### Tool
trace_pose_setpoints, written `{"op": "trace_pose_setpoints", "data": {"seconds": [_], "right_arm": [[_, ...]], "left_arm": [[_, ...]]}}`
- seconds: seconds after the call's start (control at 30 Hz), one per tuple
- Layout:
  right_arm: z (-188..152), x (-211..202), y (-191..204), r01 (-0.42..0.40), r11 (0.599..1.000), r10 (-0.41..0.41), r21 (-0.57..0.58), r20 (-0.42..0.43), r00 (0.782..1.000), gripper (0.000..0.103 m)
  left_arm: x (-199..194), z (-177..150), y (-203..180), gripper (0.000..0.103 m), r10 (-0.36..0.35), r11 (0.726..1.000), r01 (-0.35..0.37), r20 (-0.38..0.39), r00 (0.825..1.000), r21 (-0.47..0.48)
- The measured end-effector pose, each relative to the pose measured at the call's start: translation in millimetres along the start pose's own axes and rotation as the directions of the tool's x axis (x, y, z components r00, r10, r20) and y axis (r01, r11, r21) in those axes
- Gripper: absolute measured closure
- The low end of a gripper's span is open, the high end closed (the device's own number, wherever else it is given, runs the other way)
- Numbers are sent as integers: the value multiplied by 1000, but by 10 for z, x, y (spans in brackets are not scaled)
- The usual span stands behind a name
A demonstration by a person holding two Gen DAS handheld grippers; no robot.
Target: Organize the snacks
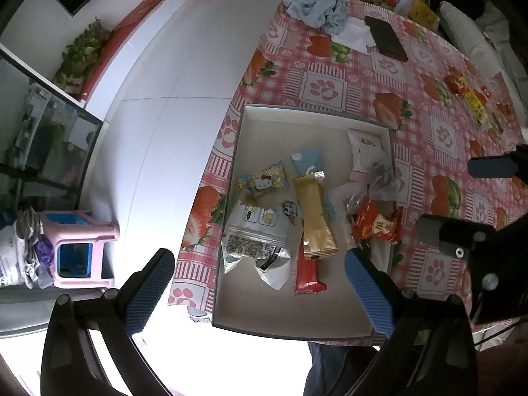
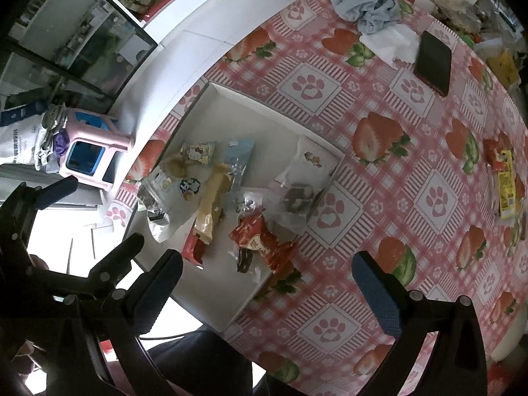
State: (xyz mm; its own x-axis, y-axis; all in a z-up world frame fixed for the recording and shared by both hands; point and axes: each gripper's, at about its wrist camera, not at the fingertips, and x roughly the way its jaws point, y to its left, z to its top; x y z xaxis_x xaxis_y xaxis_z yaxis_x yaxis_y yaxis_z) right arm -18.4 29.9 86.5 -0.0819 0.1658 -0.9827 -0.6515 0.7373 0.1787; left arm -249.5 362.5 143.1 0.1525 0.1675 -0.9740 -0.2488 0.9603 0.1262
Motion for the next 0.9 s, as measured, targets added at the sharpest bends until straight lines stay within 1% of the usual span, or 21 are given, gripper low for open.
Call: {"op": "trace_pose_setpoints", "data": {"seconds": [0.3, 0.9], "right_arm": [[0, 16, 39, 11, 1000, -12, -17, -5, 1000, 0], [23, 67, 44, 8, 999, -9, -34, -22, 1000, 0]], "left_arm": [[45, 17, -60, 0, -4, 1000, 4, -16, 1000, 19], [90, 53, -50, 0, -2, 1000, 2, -28, 1000, 13]]}}
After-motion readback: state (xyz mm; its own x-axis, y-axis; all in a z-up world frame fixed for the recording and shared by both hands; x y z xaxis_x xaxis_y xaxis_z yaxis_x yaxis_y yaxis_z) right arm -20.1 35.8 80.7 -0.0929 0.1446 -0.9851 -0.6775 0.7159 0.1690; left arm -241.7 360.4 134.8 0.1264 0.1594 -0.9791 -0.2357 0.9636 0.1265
